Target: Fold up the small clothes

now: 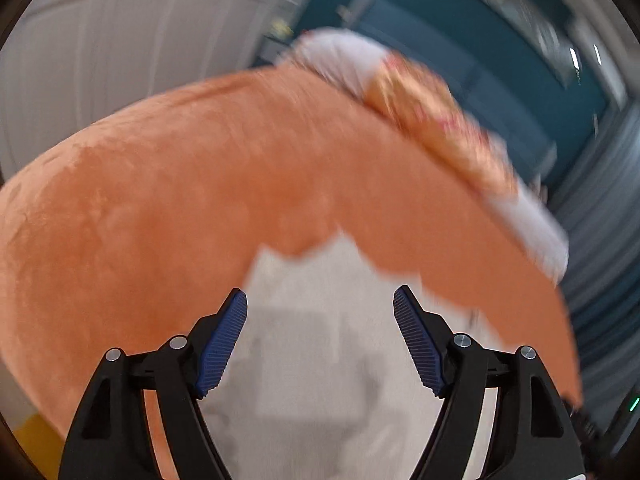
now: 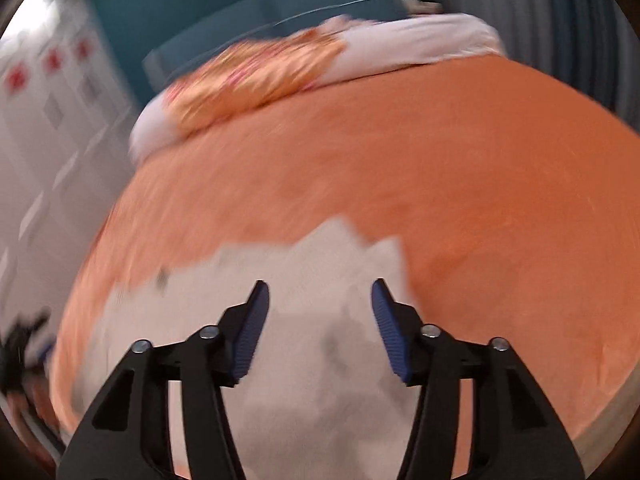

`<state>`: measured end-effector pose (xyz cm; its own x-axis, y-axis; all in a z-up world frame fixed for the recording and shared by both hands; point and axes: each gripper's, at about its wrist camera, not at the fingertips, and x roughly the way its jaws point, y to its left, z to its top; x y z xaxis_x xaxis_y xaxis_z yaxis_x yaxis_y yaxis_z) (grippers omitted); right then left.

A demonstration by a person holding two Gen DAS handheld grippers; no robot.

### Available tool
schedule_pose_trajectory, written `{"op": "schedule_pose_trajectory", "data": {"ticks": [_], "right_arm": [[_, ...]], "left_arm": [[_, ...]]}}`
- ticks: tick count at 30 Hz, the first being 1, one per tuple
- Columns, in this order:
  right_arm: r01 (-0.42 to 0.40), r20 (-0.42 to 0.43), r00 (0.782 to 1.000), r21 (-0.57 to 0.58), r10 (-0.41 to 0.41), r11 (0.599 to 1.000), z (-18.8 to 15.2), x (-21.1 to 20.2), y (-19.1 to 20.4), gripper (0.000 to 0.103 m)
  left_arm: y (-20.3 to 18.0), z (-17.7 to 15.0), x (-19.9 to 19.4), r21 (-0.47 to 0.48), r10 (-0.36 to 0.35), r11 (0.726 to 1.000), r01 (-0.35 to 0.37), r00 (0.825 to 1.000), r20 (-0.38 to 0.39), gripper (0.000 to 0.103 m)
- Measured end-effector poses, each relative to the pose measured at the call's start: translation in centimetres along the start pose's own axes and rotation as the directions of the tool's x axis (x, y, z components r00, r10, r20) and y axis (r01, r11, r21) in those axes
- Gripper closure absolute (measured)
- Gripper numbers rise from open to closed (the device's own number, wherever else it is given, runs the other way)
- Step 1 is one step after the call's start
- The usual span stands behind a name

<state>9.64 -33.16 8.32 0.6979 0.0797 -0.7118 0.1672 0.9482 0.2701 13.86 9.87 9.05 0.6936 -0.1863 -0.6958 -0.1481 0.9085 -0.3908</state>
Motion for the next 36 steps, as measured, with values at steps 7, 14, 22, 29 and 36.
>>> {"op": "schedule_pose_trajectory", "data": {"ticks": [7, 14, 22, 29, 36], "right_arm": [[-0.078, -0.147, 0.988, -0.159, 0.055, 0.984, -7.6, 2.0, 7.1, 0.083], [-0.043, -0.248, 0.968, -0.055, 0.028, 0.998, -10.2, 0.9, 0.8, 0.084], [0.083, -0.105, 0.992, 0.124, -0.070, 0.989, -8.0, -4.5, -5.8, 0.056], [0.108, -0.158, 0.985, 0.227, -0.072, 0.968, -8.1, -0.9, -7.4, 0.056], [0.111, -0.106, 0.990, 0.180, -0.093, 0.977, -9.0, -1.5, -6.2, 0.085]], "left_arm": [[-4.1, -9.1, 3.0, 0.156, 0.051, 0.988, -0.022, 0.982, -0.182, 0.037], [0.5, -9.9, 0.9, 0.197, 0.080, 0.980, -0.041, 0.978, -0.195, 0.052], [4.0, -7.8, -3.7, 0.053, 0.095, 0.994, -0.091, 0.992, -0.083, 0.024], [6.9, -7.5, 0.3, -0.106, 0.019, 0.994, -0.041, 0.978, -0.208, 0.027], [5.2, -7.0, -0.7, -0.042, 0.023, 0.999, -0.033, 0.976, -0.215, 0.083]]}}
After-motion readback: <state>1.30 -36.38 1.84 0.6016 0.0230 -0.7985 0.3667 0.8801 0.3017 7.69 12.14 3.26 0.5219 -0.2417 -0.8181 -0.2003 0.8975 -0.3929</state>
